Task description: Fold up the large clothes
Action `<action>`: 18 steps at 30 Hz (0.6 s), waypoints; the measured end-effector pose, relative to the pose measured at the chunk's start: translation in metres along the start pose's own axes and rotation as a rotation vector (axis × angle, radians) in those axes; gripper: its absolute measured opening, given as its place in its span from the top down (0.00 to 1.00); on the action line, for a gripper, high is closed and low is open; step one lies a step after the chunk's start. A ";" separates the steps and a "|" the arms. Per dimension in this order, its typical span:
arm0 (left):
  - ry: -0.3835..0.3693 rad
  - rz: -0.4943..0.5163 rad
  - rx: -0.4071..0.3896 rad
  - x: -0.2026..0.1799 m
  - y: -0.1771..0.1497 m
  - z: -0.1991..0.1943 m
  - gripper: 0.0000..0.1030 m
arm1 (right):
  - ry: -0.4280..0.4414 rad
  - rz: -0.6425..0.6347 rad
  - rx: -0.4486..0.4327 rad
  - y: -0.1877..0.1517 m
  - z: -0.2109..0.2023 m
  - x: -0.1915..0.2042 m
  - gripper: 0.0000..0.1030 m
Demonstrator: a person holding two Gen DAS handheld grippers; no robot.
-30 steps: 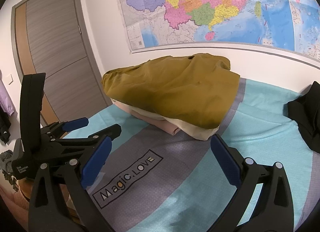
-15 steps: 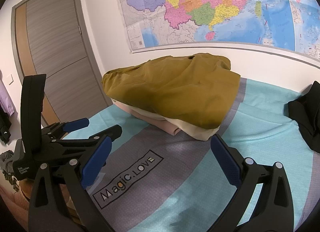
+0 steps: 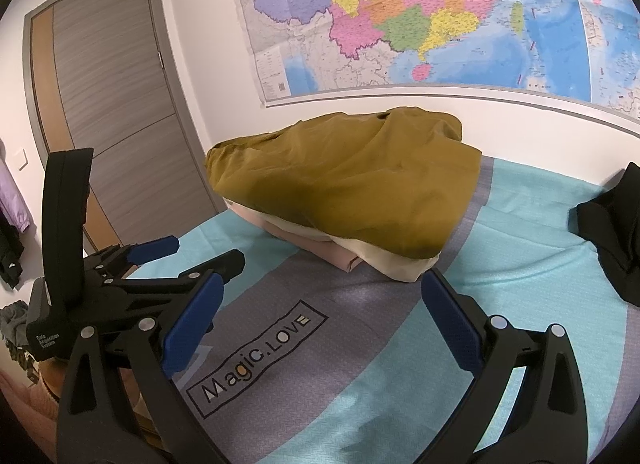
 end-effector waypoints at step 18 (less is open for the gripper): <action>-0.020 0.010 -0.013 -0.011 0.000 0.000 0.07 | -0.011 0.017 -0.008 -0.002 -0.008 -0.007 0.05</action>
Point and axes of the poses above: each gripper's, at about its wrist camera, not at the fingertips, and z roughly the way its jaws point, x to its left, y to its top, the point moved 5 cm from there along z, roughly the way its jaws point, and after that the axes turned 2 degrees about y, right-handed, at the moved point
